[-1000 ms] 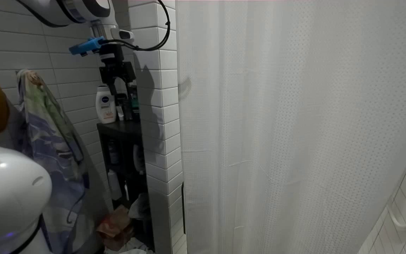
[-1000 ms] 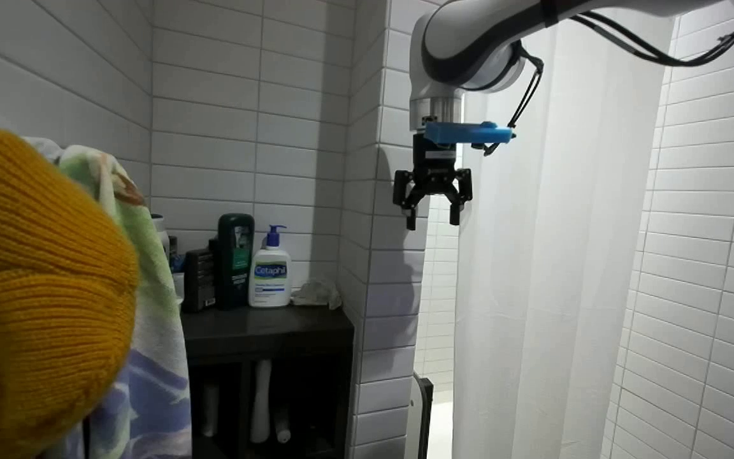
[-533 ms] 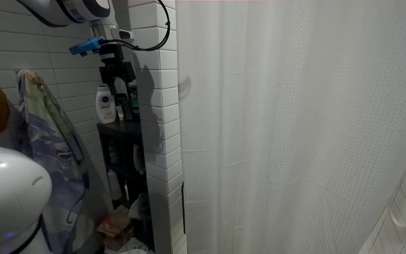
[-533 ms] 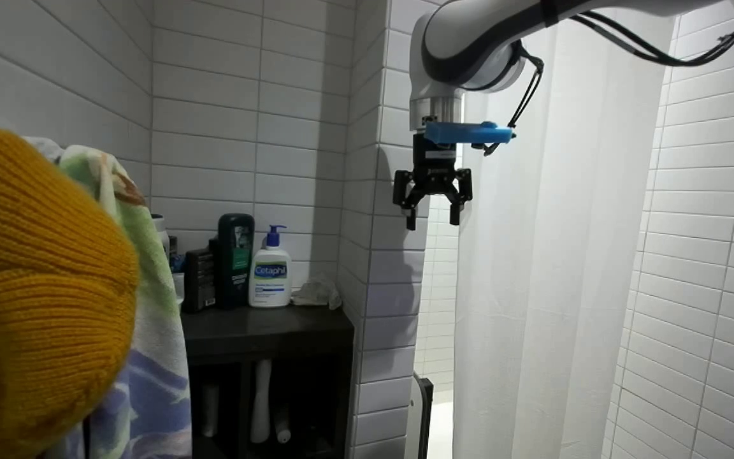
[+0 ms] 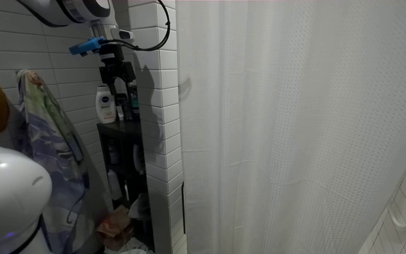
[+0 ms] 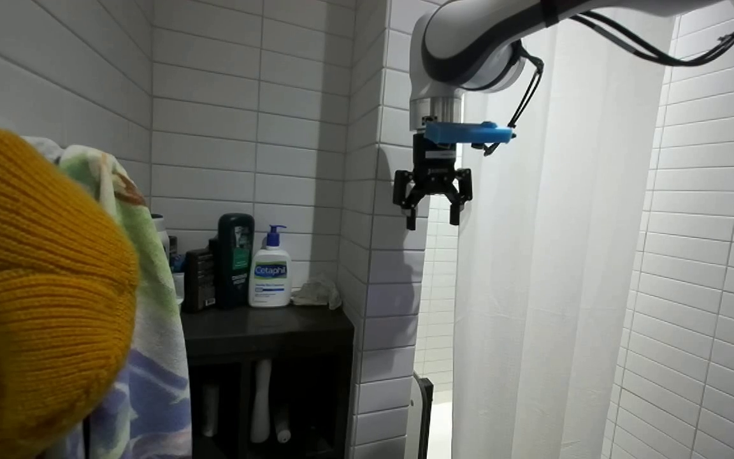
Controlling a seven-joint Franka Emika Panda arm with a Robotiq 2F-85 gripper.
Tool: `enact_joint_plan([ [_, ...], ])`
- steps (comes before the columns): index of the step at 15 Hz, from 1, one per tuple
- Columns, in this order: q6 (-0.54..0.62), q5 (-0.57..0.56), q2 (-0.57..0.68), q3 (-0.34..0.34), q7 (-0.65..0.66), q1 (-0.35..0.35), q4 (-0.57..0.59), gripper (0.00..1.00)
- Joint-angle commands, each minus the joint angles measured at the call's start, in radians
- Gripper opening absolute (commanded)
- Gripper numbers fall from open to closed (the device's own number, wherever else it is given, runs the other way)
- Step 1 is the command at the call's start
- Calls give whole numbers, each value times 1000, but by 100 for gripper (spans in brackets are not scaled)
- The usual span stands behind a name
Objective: Move the shower curtain to the right
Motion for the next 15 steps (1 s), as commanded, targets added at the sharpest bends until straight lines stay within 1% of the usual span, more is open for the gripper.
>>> enact_joint_plan([
  [1,15,-10,-7,-29,-5,37,-5,100],
  [5,38,13,-30,-51,-50,61,-24,100],
  [8,49,41,-64,-76,-98,75,-59,100],
  [11,12,60,-99,-97,-129,79,-95,100],
  [15,-27,63,-174,-116,-113,66,-176,100],
])
